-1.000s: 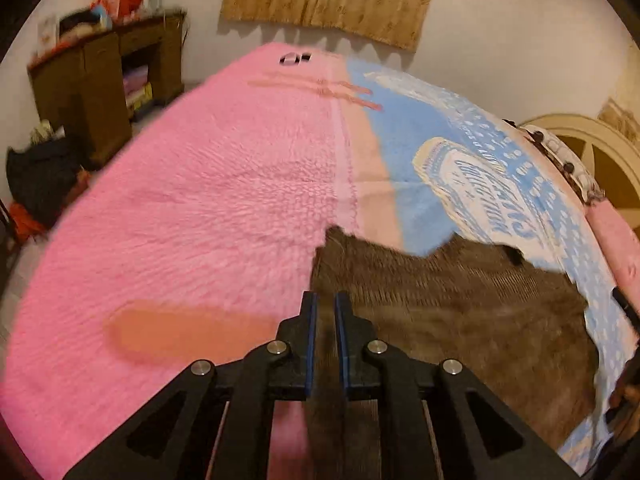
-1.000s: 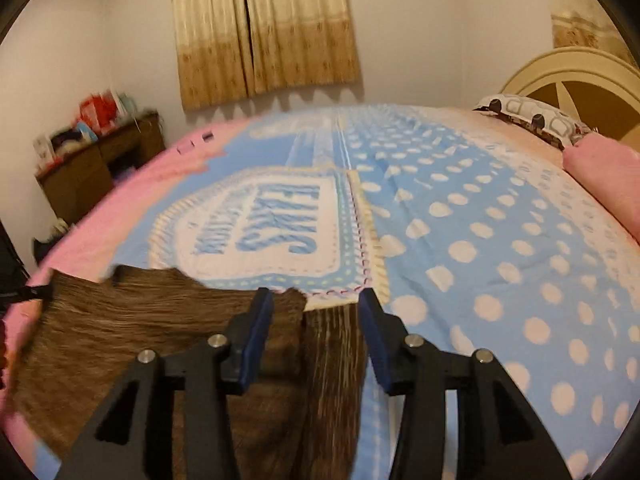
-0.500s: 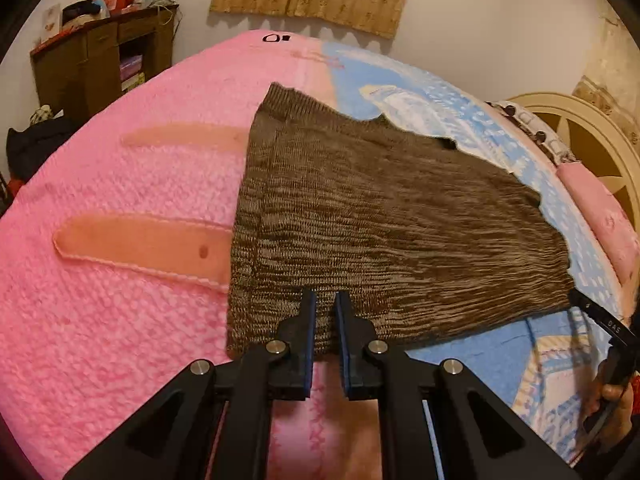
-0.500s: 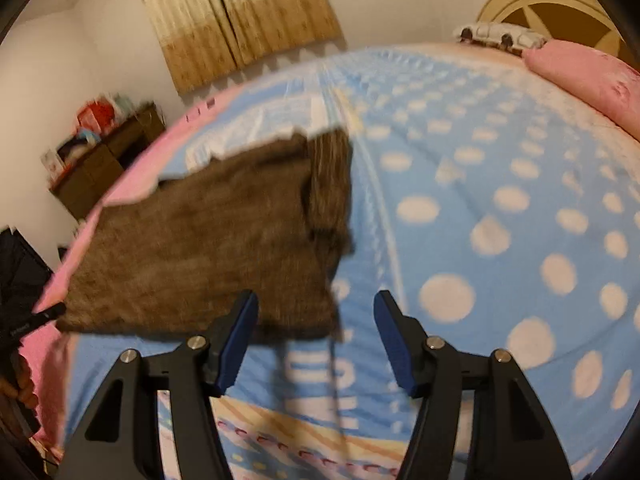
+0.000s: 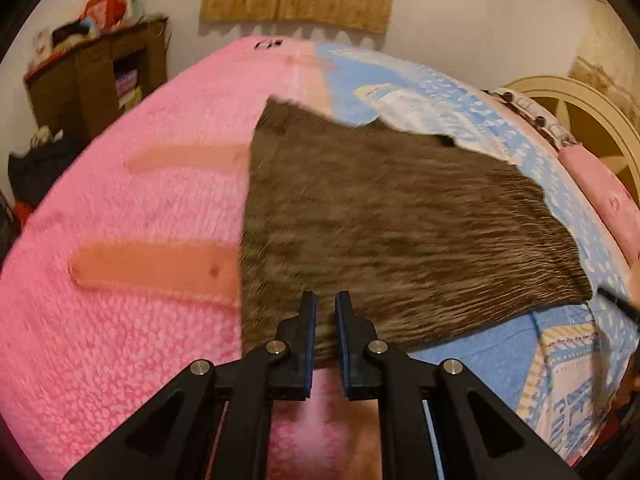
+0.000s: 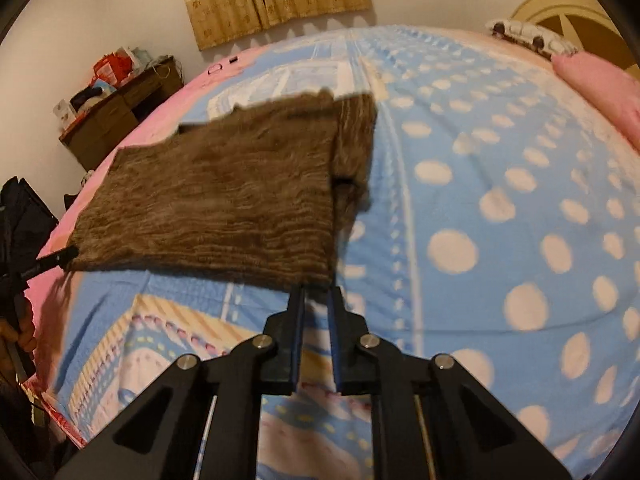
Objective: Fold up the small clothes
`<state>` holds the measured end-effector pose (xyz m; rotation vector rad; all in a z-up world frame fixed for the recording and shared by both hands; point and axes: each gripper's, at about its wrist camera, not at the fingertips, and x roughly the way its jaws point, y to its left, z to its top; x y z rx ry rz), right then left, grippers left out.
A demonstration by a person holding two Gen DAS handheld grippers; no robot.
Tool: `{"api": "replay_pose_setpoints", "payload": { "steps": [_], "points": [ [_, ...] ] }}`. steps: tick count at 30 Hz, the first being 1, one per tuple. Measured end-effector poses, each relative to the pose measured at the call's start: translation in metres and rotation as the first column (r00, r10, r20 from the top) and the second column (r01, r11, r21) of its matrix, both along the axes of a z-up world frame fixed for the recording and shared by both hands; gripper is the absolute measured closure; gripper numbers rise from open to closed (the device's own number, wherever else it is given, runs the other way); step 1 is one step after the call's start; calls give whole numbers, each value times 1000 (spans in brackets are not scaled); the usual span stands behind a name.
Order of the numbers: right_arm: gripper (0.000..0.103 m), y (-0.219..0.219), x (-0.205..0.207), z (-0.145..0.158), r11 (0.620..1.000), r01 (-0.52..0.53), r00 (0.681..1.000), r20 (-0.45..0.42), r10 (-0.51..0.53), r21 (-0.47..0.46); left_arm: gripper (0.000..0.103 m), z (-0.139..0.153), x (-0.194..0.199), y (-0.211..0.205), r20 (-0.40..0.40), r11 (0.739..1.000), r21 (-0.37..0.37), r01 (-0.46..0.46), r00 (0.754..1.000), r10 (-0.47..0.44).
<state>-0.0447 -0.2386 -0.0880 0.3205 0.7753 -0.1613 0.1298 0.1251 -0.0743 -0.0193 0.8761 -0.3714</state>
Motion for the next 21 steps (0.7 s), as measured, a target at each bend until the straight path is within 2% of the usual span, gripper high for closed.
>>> {"api": "replay_pose_setpoints", "payload": {
  "steps": [2,5,8,11,13,14,16,18,19,21],
  "points": [
    [79,-10,1,23,998,42,996,79,-39,-38,93,11,0,-14,28,999,-18,41,999,-40],
    [79,-6,31,59,986,28,987,163,-1,-162,93,20,5,-45,56,993,-47,105,993,-102],
    [79,4,89,75,987,-47,980,187,75,-151,93,16,14,-78,52,993,-45,112,993,-110],
    [81,13,152,65,979,-69,987,131,96,-194,93,0,25,-102,24,996,8,88,996,-88],
    [81,8,191,43,981,-67,995,61,79,-183,93,-15,33,-113,-11,995,72,62,998,-62],
    [84,2,198,30,984,-50,998,32,57,-171,93,-17,31,-114,22,997,61,52,998,-53],
    [83,-15,211,6,981,34,998,-45,-43,-193,92,-17,29,-115,46,997,60,41,998,-44],
    [84,-41,201,1,995,87,996,4,-87,-43,90,-17,29,-117,64,997,71,37,997,-42],
    [85,-49,195,3,993,115,993,4,-115,-18,89,-17,28,-117,64,997,73,34,997,-38],
    [83,-54,181,7,983,176,984,15,-175,-50,84,-16,27,-118,53,997,78,30,998,-34]
  ]
}}
